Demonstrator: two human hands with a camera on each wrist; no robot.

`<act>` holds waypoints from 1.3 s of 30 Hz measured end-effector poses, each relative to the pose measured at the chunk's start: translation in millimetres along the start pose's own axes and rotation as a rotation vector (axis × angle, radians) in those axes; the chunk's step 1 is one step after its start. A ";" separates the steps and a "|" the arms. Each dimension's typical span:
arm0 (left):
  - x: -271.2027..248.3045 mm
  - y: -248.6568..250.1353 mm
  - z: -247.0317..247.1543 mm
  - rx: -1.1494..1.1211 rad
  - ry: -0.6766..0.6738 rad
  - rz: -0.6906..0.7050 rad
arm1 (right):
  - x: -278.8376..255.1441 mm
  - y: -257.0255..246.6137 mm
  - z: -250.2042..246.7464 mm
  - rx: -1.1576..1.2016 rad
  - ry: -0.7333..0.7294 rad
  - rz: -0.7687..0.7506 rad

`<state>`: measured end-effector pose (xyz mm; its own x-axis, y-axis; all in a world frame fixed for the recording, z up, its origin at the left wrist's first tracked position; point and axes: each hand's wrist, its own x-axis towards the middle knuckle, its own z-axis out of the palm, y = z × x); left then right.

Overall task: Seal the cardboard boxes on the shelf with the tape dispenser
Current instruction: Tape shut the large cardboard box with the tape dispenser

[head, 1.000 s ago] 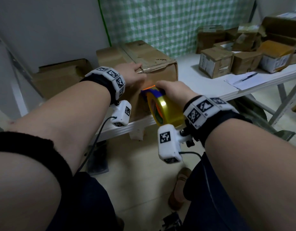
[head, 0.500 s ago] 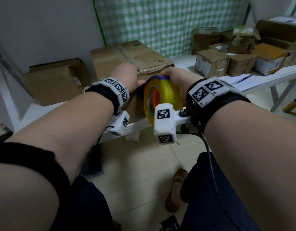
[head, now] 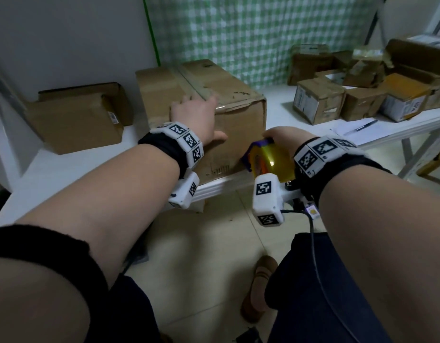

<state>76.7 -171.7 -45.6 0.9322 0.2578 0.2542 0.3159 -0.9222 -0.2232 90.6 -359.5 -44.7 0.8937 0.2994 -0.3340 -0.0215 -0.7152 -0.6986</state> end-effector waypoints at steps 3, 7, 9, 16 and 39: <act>-0.2 -3.0 -0.2 -0.039 -0.015 0.001 | -1.9 -4.2 -11.7 -0.116 0.073 -0.009; -5.6 -19.4 1.2 -0.043 -0.038 -0.009 | -7.6 -11.3 -23.5 -0.225 0.176 0.046; -11.8 -34.5 2.0 -0.036 -0.052 -0.014 | -6.8 -16.2 -24.8 -0.249 0.234 0.080; -33.1 -78.1 1.8 -0.059 -0.069 0.007 | 24.1 -37.9 -1.8 -0.369 0.376 0.010; -24.1 -83.3 1.4 -0.141 -0.089 -0.017 | 92.7 -39.1 31.8 -0.203 0.481 -0.126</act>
<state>28.2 -100.7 -34.5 0.9410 0.2924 0.1706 0.3094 -0.9473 -0.0834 160.0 -283.6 -68.5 0.9892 0.1016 0.1055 0.1436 -0.8144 -0.5623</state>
